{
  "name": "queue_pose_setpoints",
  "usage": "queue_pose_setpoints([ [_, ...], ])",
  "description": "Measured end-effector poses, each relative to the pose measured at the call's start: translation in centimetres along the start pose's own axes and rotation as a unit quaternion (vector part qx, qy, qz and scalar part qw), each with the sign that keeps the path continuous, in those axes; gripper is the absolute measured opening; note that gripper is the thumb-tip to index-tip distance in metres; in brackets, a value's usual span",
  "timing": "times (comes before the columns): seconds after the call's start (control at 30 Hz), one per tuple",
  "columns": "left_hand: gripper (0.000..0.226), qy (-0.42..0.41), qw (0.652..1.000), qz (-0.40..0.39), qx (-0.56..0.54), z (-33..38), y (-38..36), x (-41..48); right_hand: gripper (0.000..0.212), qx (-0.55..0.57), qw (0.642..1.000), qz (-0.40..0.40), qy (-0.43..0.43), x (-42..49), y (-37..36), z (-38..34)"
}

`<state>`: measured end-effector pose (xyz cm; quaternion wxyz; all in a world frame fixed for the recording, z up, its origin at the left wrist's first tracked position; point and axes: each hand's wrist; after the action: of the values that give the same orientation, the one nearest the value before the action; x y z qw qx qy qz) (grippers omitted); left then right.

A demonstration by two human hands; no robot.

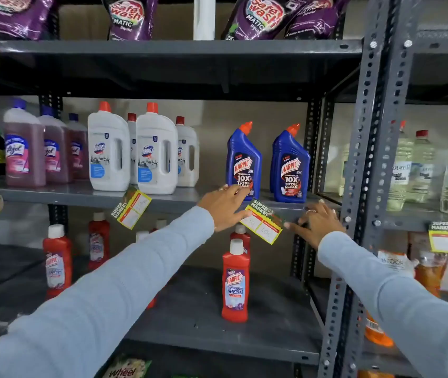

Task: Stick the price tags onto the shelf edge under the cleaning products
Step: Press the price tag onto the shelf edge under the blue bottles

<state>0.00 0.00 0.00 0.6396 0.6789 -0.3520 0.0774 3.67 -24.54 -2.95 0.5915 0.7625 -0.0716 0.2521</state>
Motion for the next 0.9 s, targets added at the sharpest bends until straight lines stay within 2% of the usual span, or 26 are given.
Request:
queue_pose_setpoints([
  [0.13, 0.054, 0.039, 0.997, -0.058, -0.028, 0.4, -1.9, 1.6, 0.049, 0.021, 1.0, 0.017, -0.01, 0.7, -1.2, -0.7],
  [0.3, 0.049, -0.025, 0.987, -0.101, 0.126, 1.0, -1.7, 4.3, 0.036, 0.041, 0.998, 0.026, -0.033, 1.7, -1.8, -1.7],
  [0.47, 0.033, -0.017, 0.983, -0.113, 0.144, 1.6, -1.1, 5.6, 0.03, 0.049, 0.996, 0.051, -0.059, 2.0, -2.2, -2.3],
  [0.7, 0.03, -0.031, 0.988, -0.111, 0.1, 1.3, -1.0, 4.4, 0.026, 0.116, 0.991, 0.042, -0.059, 1.6, -1.4, -2.1],
  [0.83, 0.02, 0.02, 0.994, -0.062, -0.083, 0.2, -0.9, 3.3, 0.024, 0.242, 0.97, 0.03, -0.025, 1.3, -0.5, -1.2],
  [0.9, 0.02, 0.016, 0.995, -0.066, -0.072, 0.1, -1.7, 2.3, 0.022, 0.207, 0.978, 0.011, -0.006, 0.9, -0.5, -1.1],
])
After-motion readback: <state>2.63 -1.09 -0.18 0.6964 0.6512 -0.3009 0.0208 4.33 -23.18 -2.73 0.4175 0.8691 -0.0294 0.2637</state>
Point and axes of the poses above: each hand's wrist, its own x-axis towards the middle knuckle, its own y-axis out of the back of the hand, z = x × y
